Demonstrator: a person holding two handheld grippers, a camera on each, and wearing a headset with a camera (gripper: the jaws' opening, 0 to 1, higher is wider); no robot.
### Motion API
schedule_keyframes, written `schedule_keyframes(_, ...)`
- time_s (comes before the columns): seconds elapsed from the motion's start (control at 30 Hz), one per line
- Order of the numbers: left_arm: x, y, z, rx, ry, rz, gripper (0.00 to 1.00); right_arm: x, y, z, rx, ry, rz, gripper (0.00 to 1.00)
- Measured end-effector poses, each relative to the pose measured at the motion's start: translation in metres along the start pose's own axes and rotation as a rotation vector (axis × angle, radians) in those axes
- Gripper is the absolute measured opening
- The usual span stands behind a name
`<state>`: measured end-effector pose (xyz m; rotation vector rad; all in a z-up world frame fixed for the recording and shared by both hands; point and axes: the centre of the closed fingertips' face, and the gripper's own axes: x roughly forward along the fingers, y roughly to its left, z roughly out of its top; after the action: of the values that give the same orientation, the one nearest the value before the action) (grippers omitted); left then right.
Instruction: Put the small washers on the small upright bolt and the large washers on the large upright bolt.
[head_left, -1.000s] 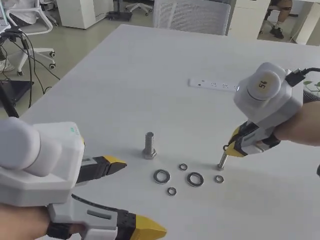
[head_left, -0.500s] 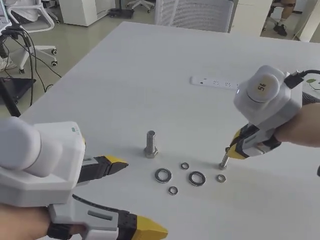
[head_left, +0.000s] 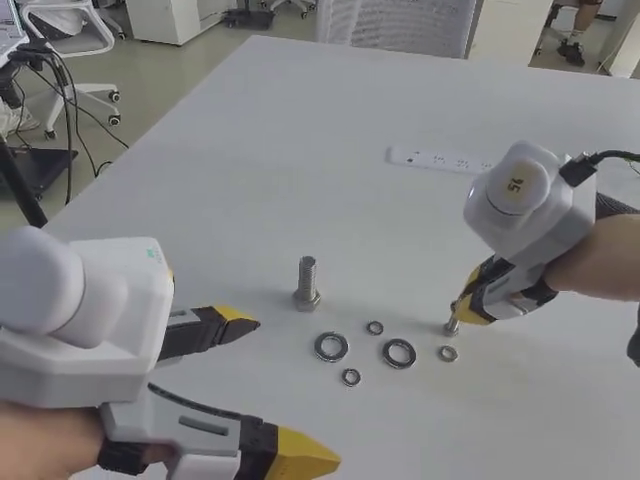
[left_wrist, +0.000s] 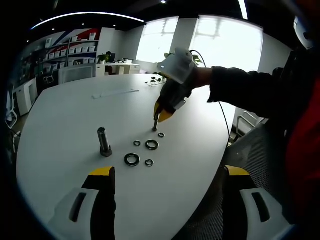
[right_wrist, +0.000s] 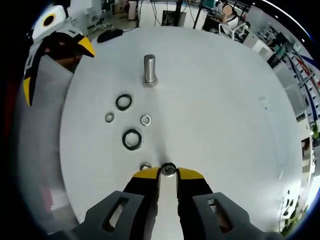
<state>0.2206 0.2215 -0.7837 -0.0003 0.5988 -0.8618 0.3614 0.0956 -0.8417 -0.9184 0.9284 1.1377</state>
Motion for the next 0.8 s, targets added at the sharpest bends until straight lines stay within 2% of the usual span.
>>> schedule_keyframes(0.43, 0.000, 0.001, 0.000, -0.006, 0.000, 0.002, 0.88, 0.017, 0.001, -0.006, 0.006, 0.024, 0.020, 0.14)
schedule_keyframes(0.8, 0.000, 0.001, 0.000, -0.008, 0.003, 0.006, 0.88, 0.024, 0.003, -0.008, 0.007, 0.030, 0.032, 0.14)
